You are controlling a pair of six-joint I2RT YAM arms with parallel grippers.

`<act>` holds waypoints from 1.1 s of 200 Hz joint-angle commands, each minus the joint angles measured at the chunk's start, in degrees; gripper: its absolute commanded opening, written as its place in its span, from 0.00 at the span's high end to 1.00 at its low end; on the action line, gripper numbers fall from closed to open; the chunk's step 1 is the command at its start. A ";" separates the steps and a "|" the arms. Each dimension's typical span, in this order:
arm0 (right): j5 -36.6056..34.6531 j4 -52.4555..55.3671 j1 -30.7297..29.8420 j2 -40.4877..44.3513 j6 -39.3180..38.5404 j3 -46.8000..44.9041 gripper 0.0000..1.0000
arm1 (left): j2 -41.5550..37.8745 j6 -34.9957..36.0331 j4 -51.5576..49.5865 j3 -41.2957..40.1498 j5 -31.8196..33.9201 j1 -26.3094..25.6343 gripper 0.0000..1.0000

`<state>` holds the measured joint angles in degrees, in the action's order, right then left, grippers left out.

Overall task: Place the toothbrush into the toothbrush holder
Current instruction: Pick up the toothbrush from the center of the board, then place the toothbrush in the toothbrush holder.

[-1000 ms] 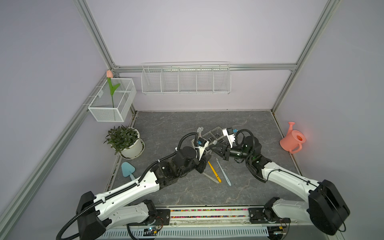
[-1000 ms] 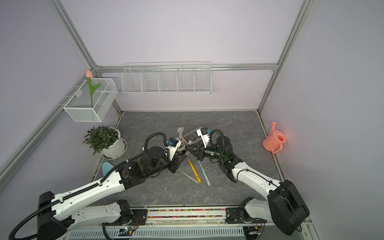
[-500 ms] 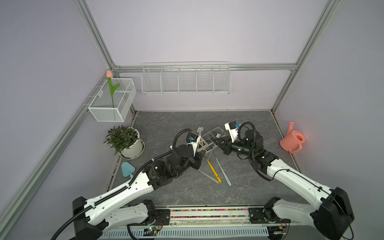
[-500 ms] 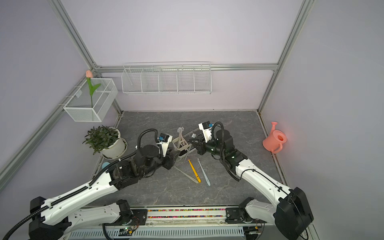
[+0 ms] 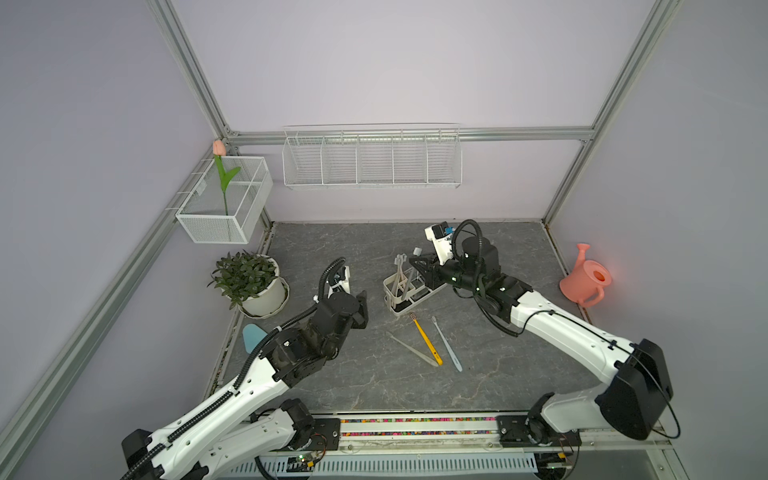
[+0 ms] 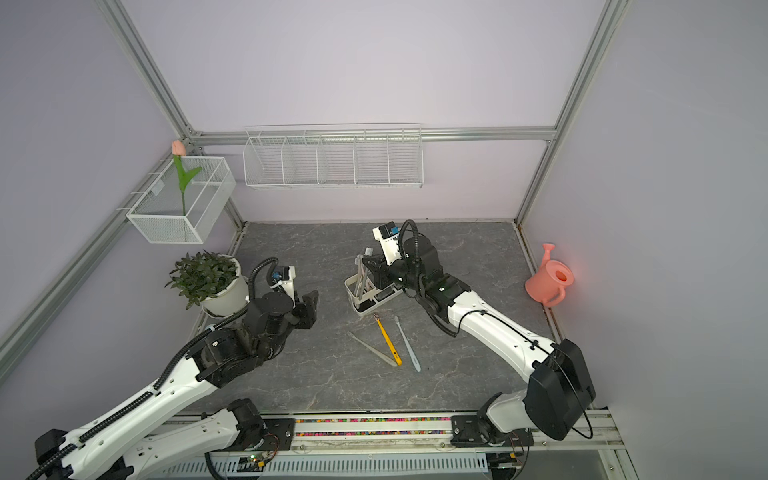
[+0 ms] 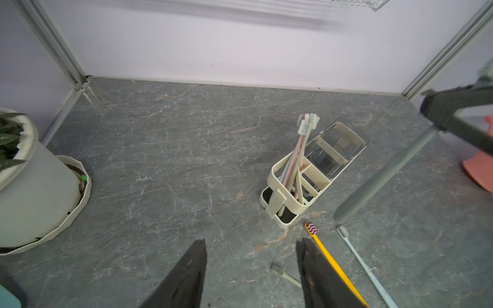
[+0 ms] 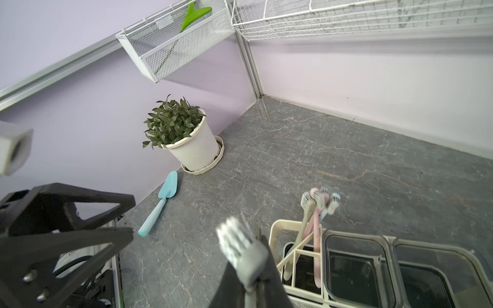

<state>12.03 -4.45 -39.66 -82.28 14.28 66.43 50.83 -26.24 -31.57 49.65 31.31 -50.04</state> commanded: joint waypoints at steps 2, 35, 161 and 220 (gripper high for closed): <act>-3.32 -0.41 -0.92 -2.82 -4.16 2.80 0.93 | 1.43 -1.38 0.52 -0.65 1.06 1.01 0.42; -4.39 -1.63 -1.86 -7.98 -6.47 6.26 0.93 | 3.35 -0.61 2.68 -1.04 -0.07 1.57 0.42; -10.68 -7.68 -4.39 -16.77 -12.85 7.69 0.93 | 3.47 1.17 7.97 -3.76 -3.95 2.50 0.41; -13.63 -13.93 -5.38 -17.45 -13.45 3.98 0.93 | 3.04 1.28 8.13 -4.53 -4.50 2.78 0.41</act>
<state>0.64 -14.11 -44.45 -98.48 2.48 71.94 54.39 -24.80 -23.59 45.78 26.96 -47.62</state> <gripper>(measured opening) 0.092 0.589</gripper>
